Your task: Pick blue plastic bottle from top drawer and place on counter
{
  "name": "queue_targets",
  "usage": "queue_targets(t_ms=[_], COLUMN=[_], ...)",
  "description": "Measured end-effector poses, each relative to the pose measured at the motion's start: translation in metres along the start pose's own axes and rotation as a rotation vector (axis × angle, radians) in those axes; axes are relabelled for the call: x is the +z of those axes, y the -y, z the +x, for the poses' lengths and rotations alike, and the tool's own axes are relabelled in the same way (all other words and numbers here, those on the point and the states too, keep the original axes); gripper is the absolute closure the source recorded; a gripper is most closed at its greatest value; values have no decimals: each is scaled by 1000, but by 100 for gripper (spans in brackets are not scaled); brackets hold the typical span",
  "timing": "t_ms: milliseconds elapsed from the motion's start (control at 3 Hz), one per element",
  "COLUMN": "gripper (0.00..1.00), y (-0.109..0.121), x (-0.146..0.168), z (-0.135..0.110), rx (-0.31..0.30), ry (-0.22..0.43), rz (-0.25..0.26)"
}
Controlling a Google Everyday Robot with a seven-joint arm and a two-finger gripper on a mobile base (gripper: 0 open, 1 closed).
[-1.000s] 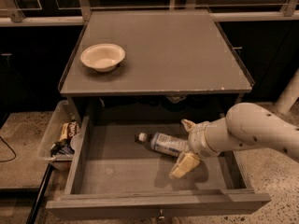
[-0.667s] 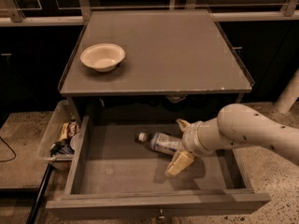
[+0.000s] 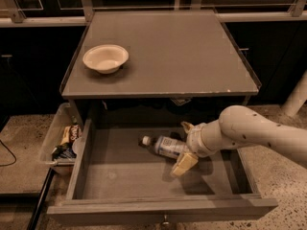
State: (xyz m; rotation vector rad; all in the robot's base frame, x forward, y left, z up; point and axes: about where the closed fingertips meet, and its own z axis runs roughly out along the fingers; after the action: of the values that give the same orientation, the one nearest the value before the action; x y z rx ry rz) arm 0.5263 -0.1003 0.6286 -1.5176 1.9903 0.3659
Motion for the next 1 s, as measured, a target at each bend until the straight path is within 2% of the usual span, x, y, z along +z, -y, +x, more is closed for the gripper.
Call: queue_targets(t_ms=[667,1000], gripper=[0,11], y=[4,3], x=[22,25], z=[16,19], rx=[28,34], ry=[2,2], rz=[-74,-86])
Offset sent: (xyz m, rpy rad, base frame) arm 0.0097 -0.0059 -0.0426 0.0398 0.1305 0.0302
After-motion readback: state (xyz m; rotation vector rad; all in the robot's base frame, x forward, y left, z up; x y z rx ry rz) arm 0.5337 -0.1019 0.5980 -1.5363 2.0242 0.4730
